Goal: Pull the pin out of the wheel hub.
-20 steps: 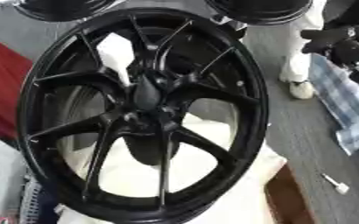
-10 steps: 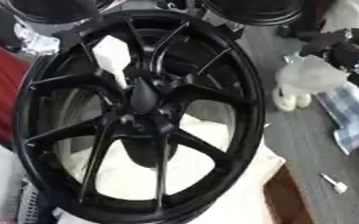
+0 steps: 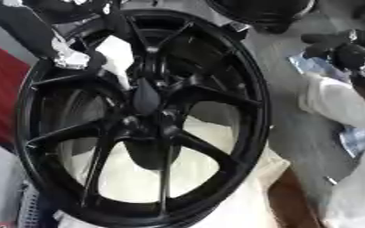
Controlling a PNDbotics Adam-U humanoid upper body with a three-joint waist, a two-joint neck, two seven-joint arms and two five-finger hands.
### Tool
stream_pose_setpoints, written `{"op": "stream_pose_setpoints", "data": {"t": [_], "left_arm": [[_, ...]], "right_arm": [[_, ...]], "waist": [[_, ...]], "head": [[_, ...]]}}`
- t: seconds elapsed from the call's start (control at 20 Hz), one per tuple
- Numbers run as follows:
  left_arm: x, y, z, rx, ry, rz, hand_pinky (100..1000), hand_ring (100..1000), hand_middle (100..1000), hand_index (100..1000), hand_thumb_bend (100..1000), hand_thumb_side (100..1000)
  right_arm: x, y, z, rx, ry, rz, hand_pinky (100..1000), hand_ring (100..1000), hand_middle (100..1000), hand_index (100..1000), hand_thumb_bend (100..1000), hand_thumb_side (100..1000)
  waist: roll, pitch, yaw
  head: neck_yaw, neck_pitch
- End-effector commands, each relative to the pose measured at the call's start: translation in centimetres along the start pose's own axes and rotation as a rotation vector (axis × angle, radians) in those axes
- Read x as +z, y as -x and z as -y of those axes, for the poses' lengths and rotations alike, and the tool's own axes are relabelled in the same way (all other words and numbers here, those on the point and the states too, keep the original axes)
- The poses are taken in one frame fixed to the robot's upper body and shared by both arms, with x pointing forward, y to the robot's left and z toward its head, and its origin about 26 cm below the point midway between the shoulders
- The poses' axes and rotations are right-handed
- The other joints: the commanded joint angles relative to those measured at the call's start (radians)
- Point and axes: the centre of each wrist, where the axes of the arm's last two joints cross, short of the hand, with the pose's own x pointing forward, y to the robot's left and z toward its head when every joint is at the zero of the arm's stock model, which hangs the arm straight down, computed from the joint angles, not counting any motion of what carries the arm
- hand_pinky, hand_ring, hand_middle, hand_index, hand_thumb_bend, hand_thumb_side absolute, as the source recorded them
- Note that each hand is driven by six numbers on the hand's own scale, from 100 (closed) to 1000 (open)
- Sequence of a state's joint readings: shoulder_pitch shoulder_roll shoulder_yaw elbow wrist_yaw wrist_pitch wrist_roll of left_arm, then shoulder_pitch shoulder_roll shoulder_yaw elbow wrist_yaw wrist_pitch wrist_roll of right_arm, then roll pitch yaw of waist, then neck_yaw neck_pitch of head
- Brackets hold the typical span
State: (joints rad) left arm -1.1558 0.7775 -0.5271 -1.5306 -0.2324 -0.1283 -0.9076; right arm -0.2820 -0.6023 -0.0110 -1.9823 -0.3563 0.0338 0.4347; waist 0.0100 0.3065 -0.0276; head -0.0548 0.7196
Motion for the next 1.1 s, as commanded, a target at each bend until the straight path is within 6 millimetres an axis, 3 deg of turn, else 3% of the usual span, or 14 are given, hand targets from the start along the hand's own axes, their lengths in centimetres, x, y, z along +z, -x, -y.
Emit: {"op": "stream_pose_setpoints", "data": {"t": [0.05,0.35,0.55,0.8,1.1], "left_arm": [[0.2,0.2,-0.9,-0.054,-0.005,-0.030,982,890,851,920,379,584],[-0.2,1.1,-0.6,-0.100,0.014,-0.067,994,902,852,929,456,586],[-0.3,1.5,-0.5,-0.120,0.022,-0.087,990,903,848,926,456,582],[-0.3,2.1,-0.4,-0.118,0.024,-0.102,980,896,837,921,412,547],[-0.5,2.4,-0.6,-0.092,0.012,-0.104,952,872,803,908,290,458]], "right_arm": [[-0.3,-0.9,0.3,0.031,-0.017,0.020,1000,1000,685,725,100,586],[-0.4,-0.9,0.2,0.032,-0.027,0.021,1000,1000,683,724,100,590],[-0.5,-0.9,0.2,0.034,-0.028,0.022,1000,1000,683,724,100,592],[-0.5,-0.9,0.1,0.037,-0.031,0.021,1000,1000,683,725,100,597],[-0.5,-0.8,0.0,0.037,-0.030,0.016,1000,1000,684,726,100,603]], "waist": [[-0.001,-0.016,-0.004],[0.001,-0.008,-0.012],[-0.001,-0.001,-0.013],[-0.002,0.009,-0.012],[-0.002,0.015,-0.013]], "head": [[0.004,-0.006],[0.010,-0.012],[0.015,-0.014],[0.019,-0.016],[0.023,-0.020]]}}
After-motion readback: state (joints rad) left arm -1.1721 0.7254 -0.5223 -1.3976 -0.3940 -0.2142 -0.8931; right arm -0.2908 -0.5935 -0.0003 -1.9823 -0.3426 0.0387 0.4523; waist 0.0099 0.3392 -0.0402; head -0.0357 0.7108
